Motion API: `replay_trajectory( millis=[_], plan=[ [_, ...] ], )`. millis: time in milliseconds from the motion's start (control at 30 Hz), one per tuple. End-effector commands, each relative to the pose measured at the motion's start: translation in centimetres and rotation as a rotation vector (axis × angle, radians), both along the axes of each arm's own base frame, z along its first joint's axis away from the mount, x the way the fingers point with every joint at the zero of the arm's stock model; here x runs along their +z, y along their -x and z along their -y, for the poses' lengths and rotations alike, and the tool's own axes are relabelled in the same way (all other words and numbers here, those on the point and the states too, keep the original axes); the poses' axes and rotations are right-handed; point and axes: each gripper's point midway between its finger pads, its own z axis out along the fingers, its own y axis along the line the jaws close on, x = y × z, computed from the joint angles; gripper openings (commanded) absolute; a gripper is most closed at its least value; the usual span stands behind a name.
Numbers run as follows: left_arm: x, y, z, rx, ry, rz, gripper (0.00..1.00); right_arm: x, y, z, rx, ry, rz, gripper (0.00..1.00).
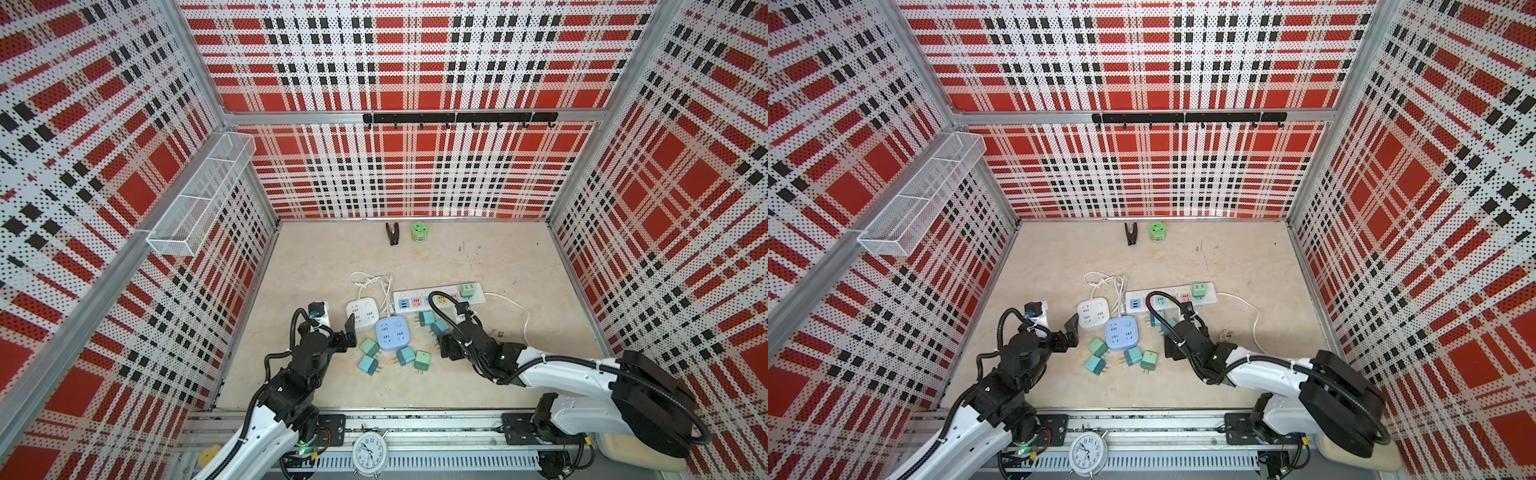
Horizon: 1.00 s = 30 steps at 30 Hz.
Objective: Insert the plug
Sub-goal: 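Lower the right gripper toward the pink adapter near the robot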
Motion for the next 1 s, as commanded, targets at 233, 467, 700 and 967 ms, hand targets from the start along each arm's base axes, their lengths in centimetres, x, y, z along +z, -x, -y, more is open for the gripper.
replay_trajectory(
  millis=[233, 467, 700, 967],
  plan=[
    [1.9, -0.6, 0.6, -0.011, 0.038, 0.041, 0.99, -1.7, -1.4, -1.4, -0.021, 0.058, -0.023, 0.87],
    [1.8, -0.7, 0.7, -0.019, 0.04, 0.038, 1.0, -3.2, -1.1, -0.1, -0.055, 0.12, -0.047, 0.86],
    [1.8, -0.6, 0.8, -0.026, 0.04, 0.037, 1.0, -2.7, 0.5, 2.3, -0.081, 0.118, -0.055, 0.85],
    [1.9, -0.5, 0.9, -0.034, 0.047, 0.043, 1.0, -1.7, 2.4, 5.7, -0.116, 0.129, -0.051, 0.84]
  ],
)
